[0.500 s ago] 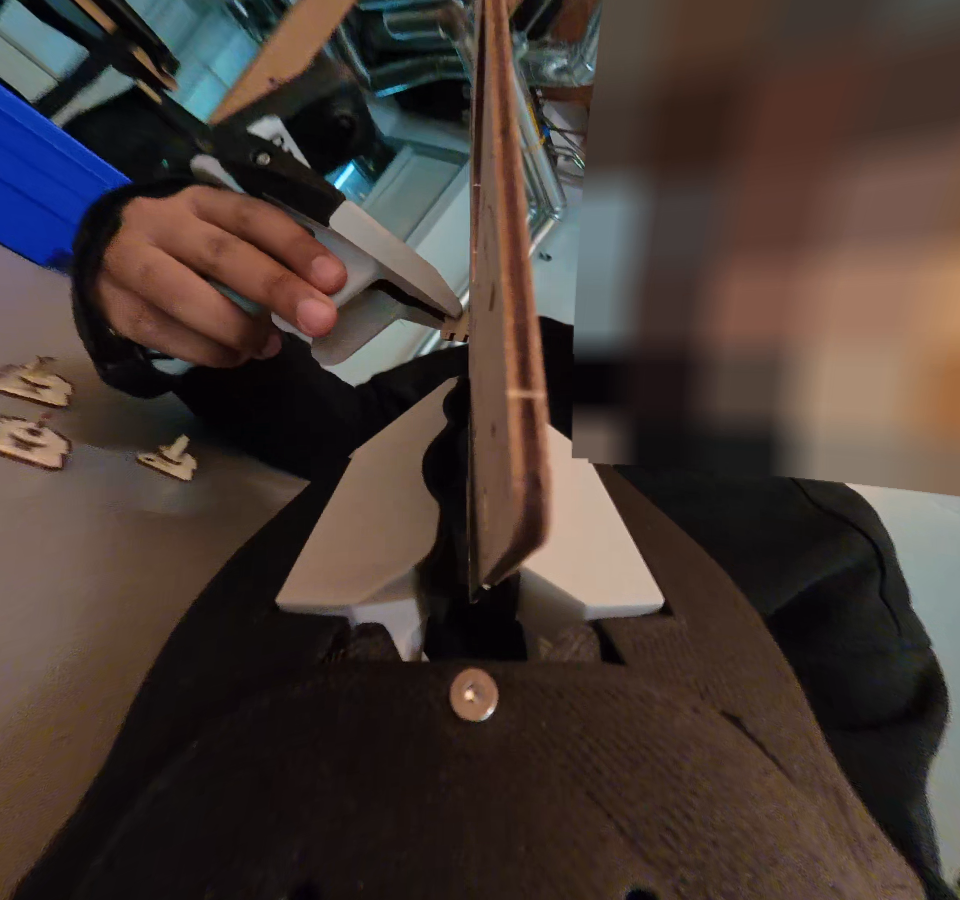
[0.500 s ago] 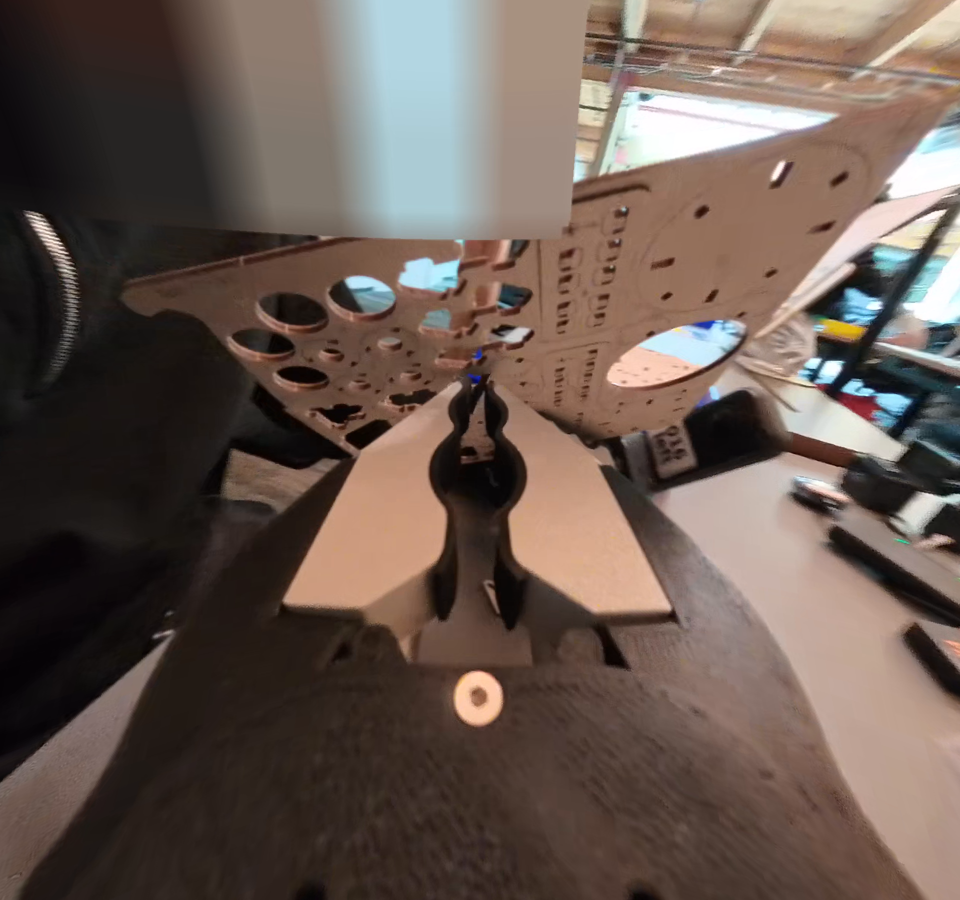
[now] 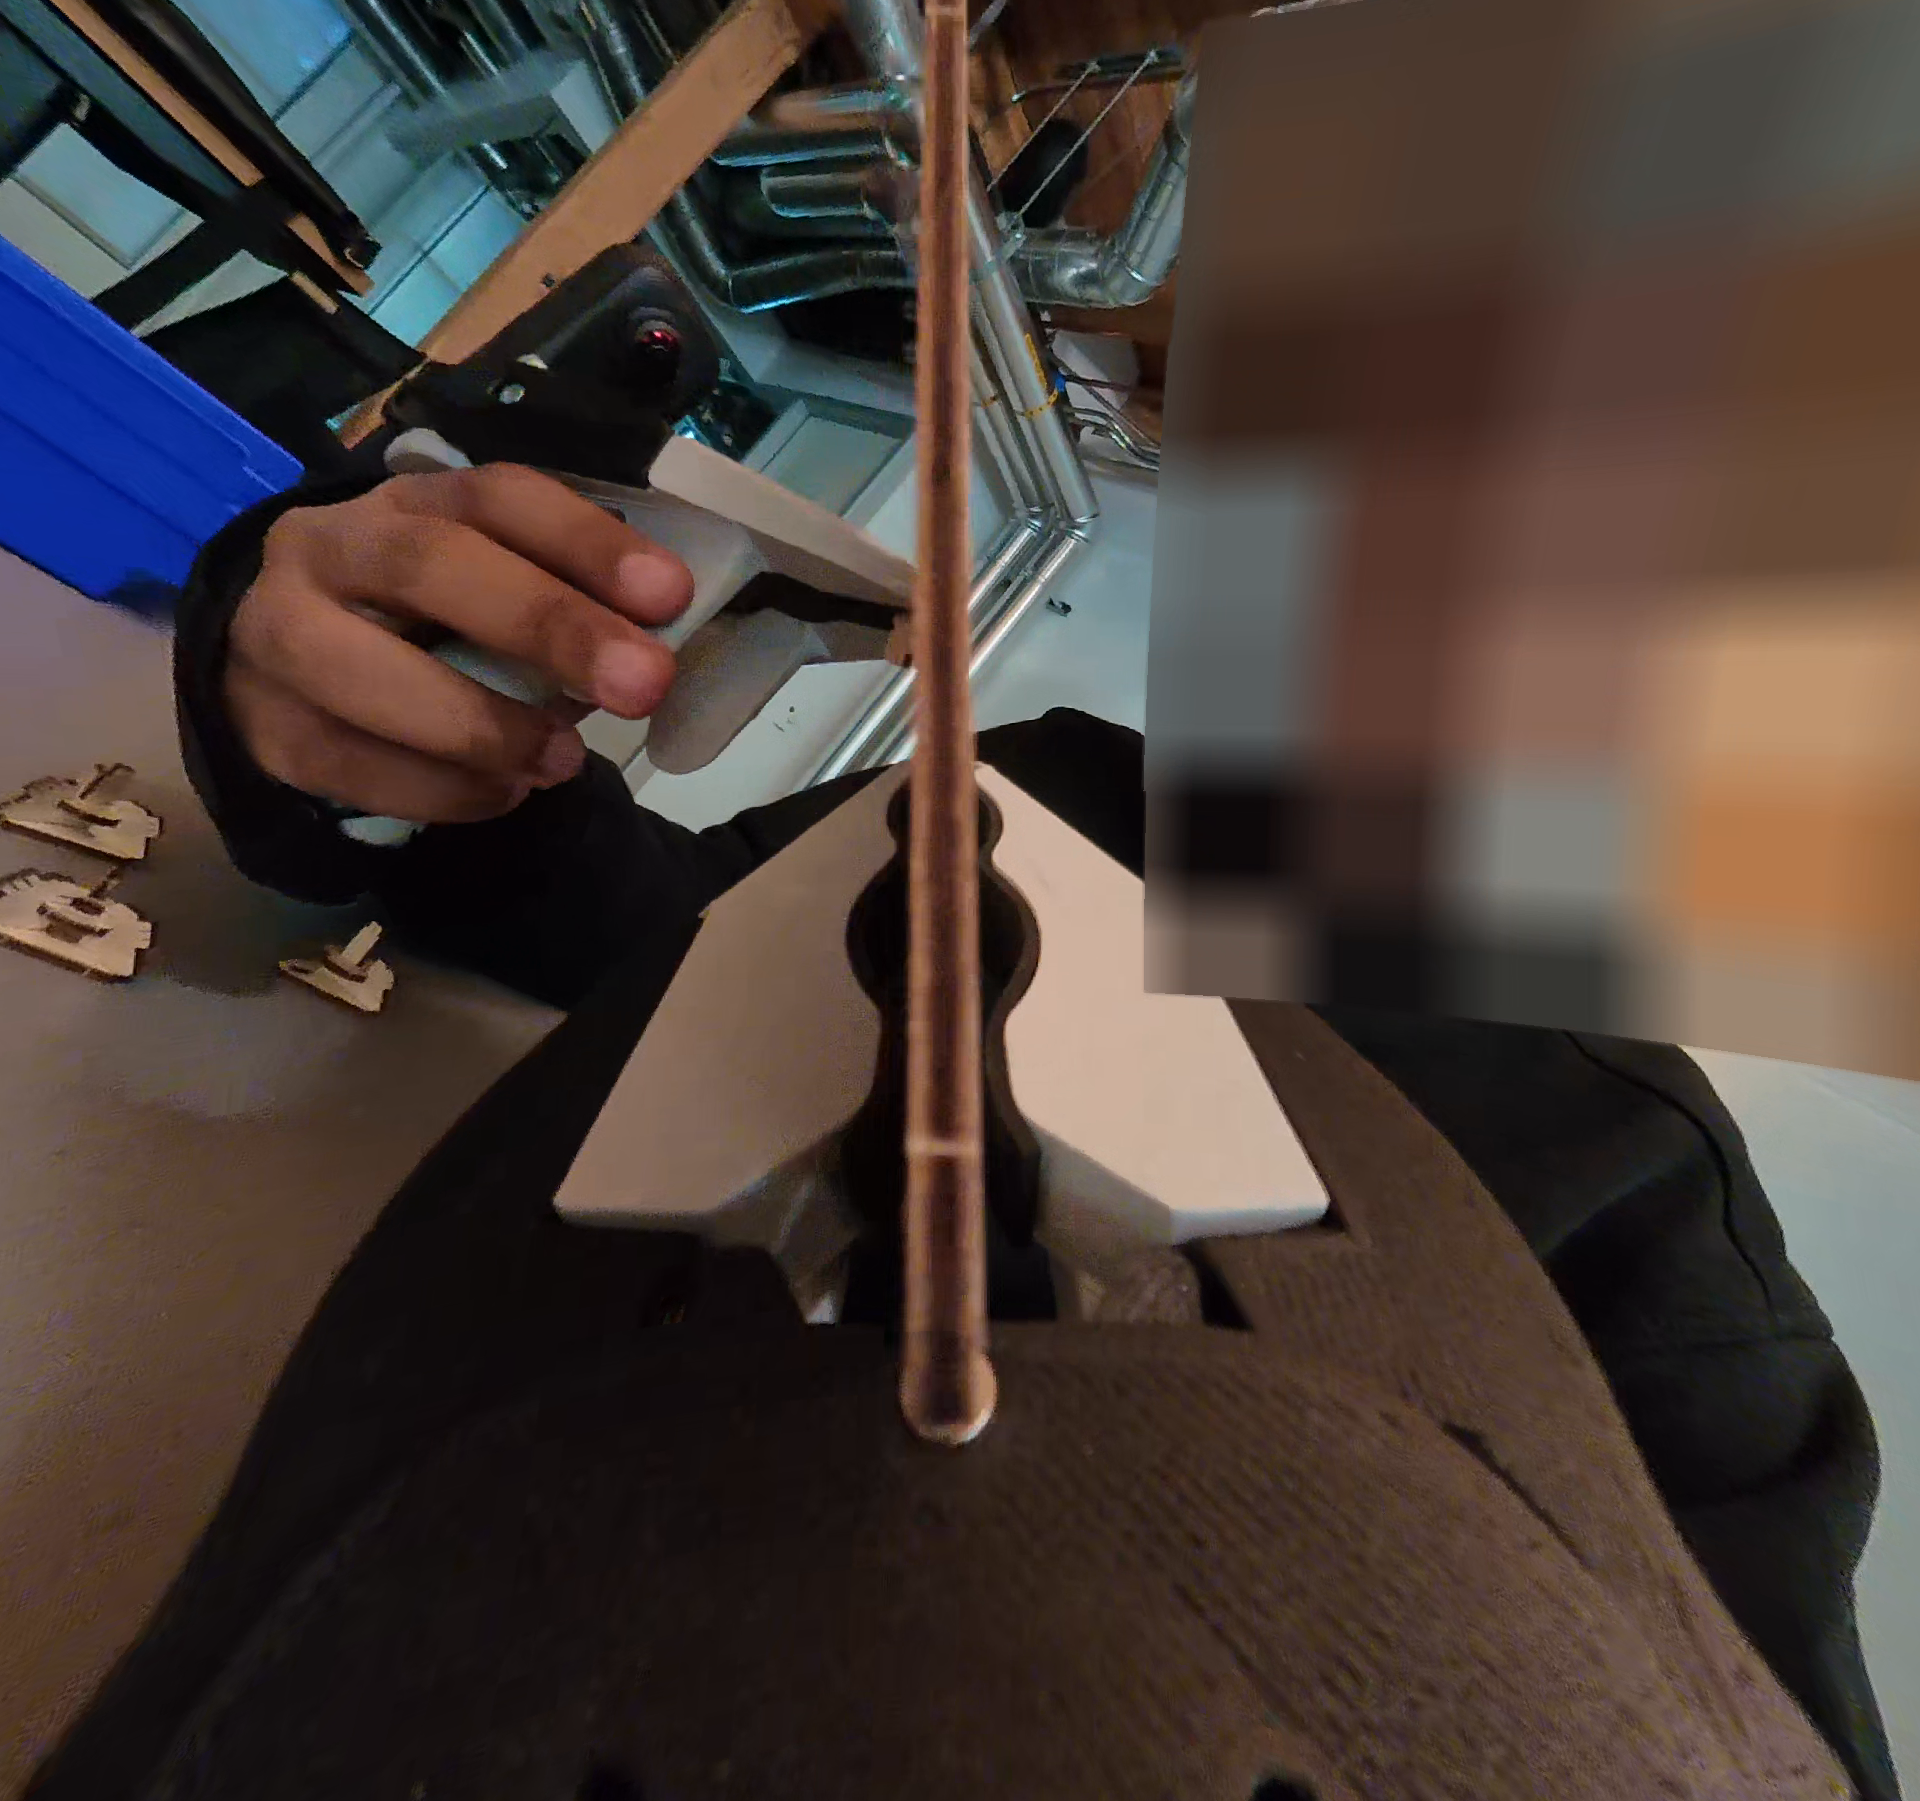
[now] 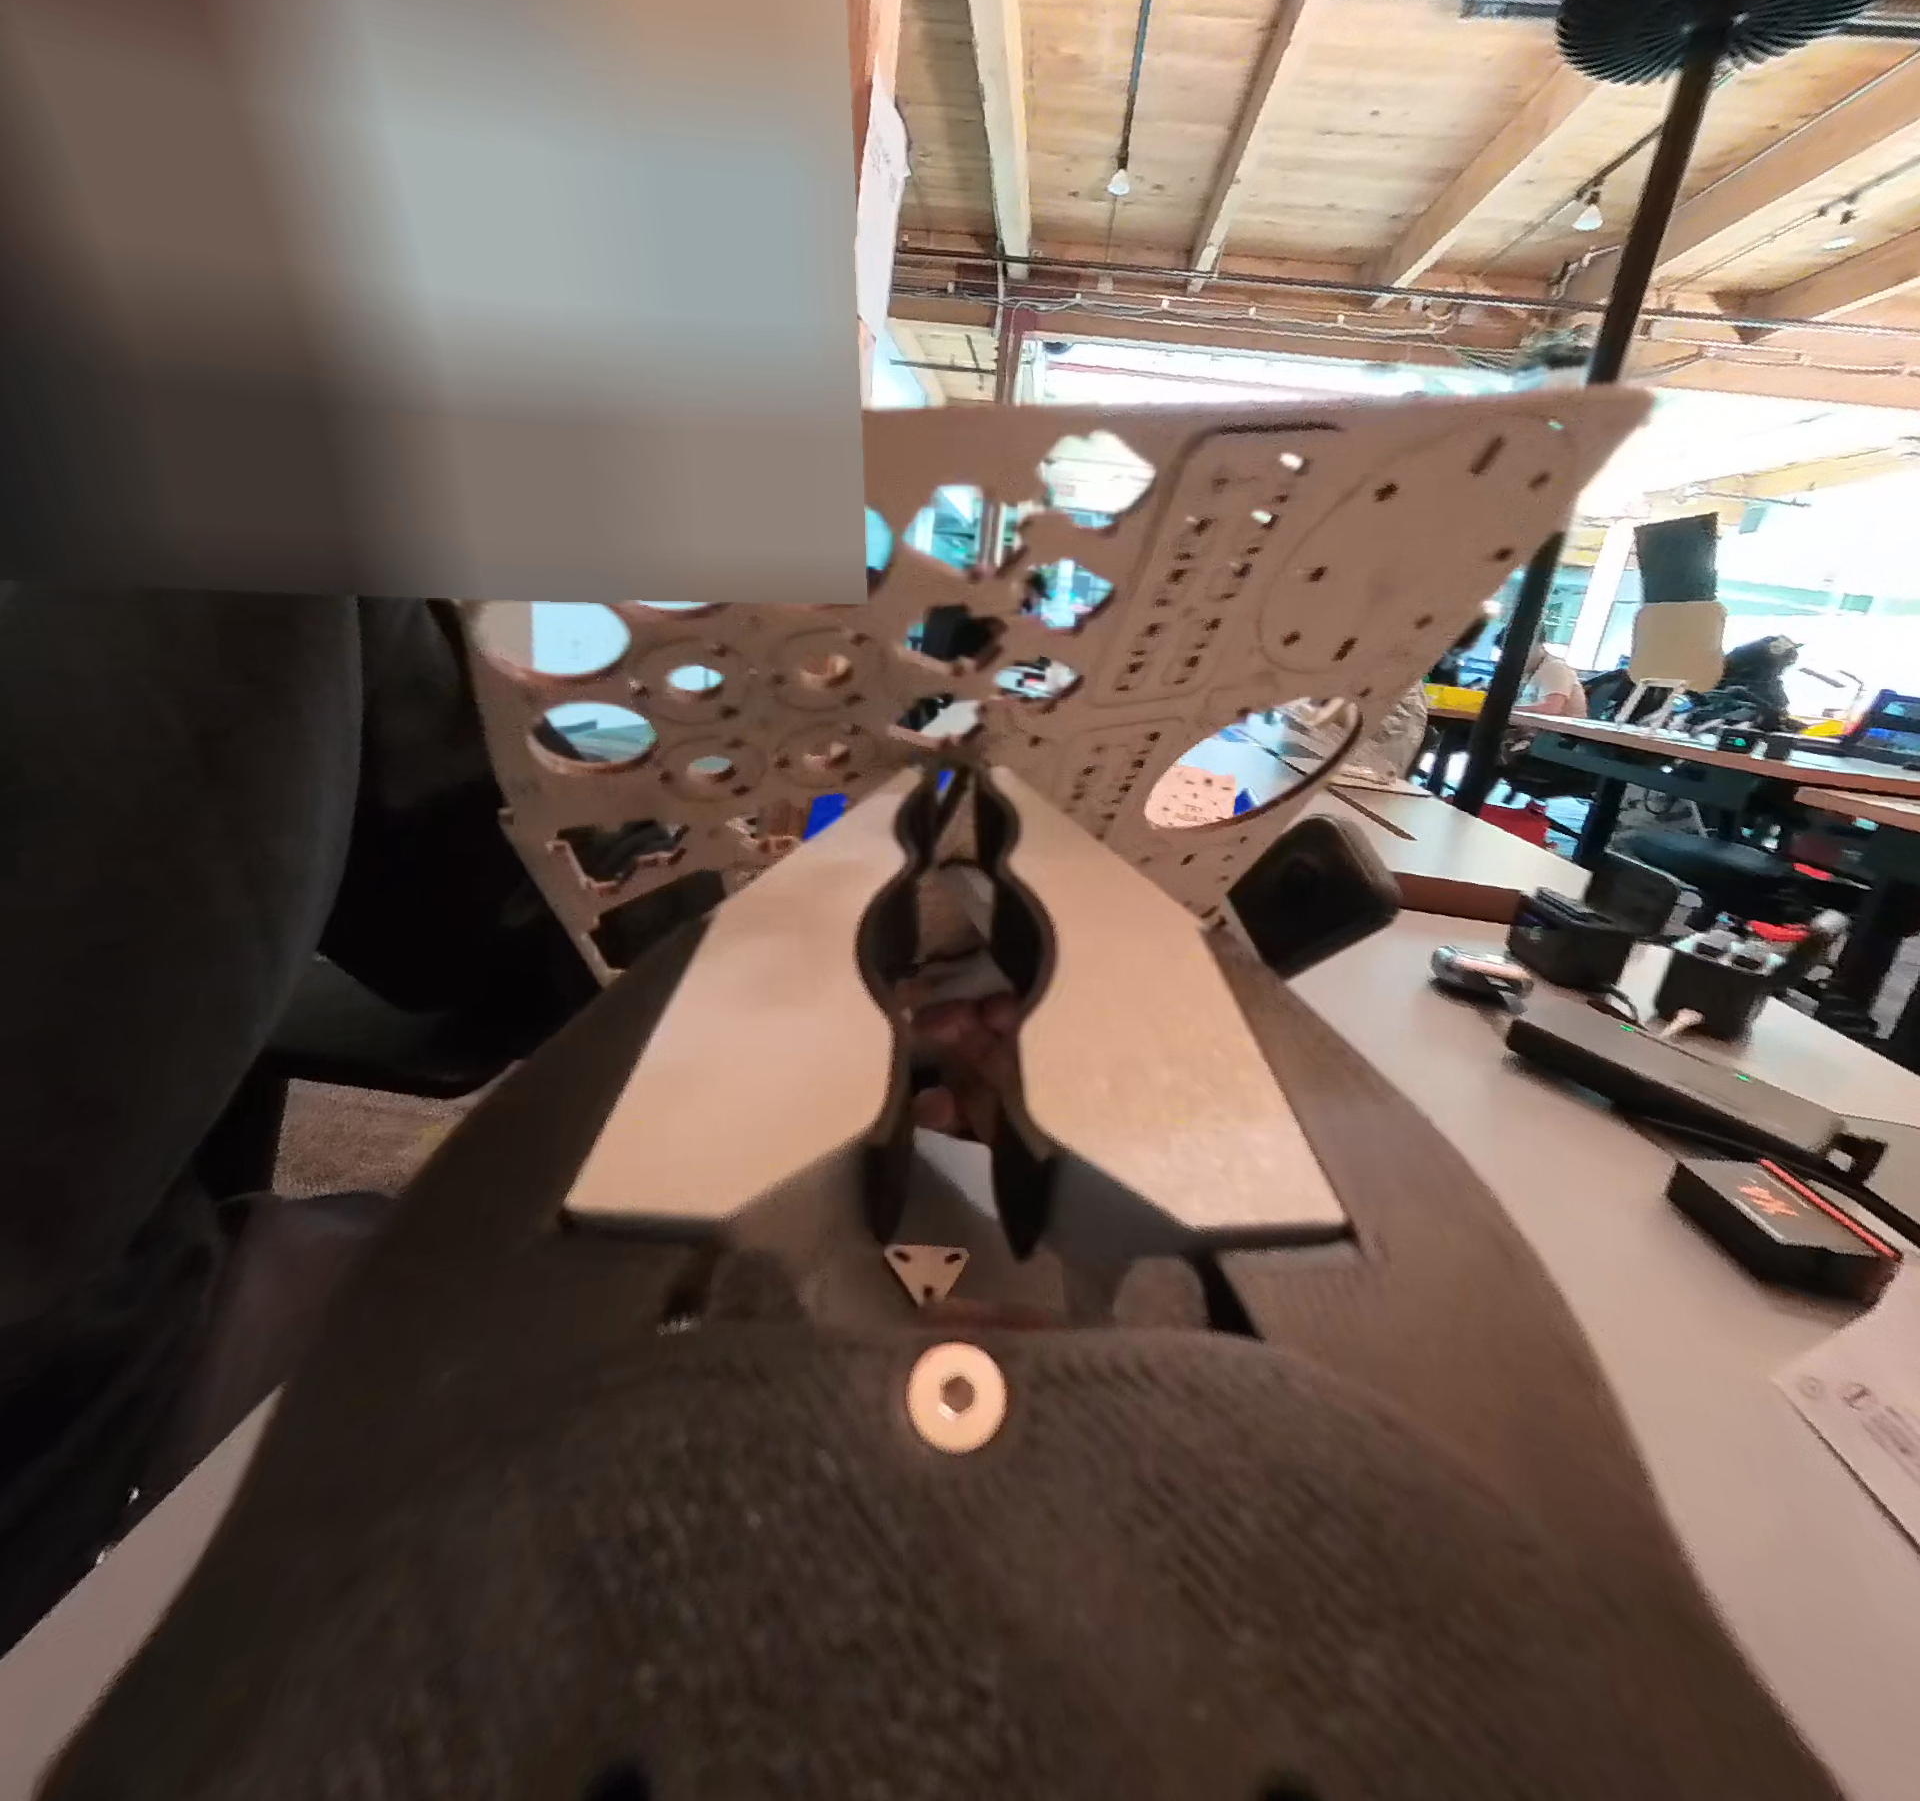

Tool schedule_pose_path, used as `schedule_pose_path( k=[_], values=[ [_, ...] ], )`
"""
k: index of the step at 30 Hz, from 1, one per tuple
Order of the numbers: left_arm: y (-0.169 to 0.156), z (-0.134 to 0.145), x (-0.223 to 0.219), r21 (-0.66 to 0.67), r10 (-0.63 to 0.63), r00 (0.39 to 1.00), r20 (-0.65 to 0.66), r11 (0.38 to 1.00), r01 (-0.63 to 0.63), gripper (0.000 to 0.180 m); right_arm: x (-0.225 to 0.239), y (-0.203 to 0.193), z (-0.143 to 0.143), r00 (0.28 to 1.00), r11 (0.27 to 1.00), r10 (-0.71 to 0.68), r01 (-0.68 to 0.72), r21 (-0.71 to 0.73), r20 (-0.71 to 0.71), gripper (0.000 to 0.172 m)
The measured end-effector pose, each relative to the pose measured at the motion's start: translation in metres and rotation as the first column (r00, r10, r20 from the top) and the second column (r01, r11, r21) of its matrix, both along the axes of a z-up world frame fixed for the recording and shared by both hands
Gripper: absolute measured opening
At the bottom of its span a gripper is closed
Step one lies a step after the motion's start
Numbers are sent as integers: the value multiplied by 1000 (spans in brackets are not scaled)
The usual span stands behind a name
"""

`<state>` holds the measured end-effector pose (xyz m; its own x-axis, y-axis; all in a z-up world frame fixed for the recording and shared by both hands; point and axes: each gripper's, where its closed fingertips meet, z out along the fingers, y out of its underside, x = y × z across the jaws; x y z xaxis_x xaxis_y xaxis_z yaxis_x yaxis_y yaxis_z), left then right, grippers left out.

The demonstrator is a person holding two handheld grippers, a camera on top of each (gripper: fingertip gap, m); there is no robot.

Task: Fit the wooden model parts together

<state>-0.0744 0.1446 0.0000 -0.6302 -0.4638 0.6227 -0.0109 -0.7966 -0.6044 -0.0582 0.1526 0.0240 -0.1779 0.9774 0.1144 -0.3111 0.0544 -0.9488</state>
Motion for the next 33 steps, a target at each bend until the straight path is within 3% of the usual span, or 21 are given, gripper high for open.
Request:
schedule_pose_path(
  k=[4,8,10,12,13,15,17,20,21,23,28,33],
  values=[
    [-2,1,0,-4,-11,1000,11,1000,11,0,-1,-4,2,998,995,64,-65,-70,-26,4],
    [18,-2,3,12,160,987,-2,987,-159,36,-3,6,4,1000,994,27,-28,-103,-9,3],
    [39,-6,3,-6,293,955,-46,956,-293,54,1,13,10,1000,992,-1,-3,-125,-31,3],
    [61,-12,0,-16,422,901,-98,905,-425,83,10,20,21,995,989,-37,23,-145,-94,3],
    [72,-16,-3,-2,490,861,-133,869,-495,95,13,24,24,992,988,-60,44,-149,-107,2],
    [93,-23,-14,71,632,753,-185,772,-631,100,17,32,25,989,985,-115,102,-138,-92,2],
    [112,-26,-29,183,766,607,-212,641,-745,105,17,43,20,980,975,-194,188,-121,-44,3],
    [122,-16,-50,406,908,395,-138,416,-814,101,15,51,10,963,961,-266,268,-73,31,2],
    [116,-7,-51,480,922,380,-76,368,-797,88,14,52,8,961,959,-274,276,-64,47,2],
    [91,4,-39,594,889,458,-2,369,-714,55,11,50,5,960,960,-271,275,-49,73,2],
    [80,-9,-16,684,872,489,-26,372,-627,63,-1,44,-13,945,962,-273,274,22,177,2],
    [74,-24,1,612,795,588,-146,540,-578,71,-10,39,-22,942,966,-259,255,45,213,2]
  ],
)
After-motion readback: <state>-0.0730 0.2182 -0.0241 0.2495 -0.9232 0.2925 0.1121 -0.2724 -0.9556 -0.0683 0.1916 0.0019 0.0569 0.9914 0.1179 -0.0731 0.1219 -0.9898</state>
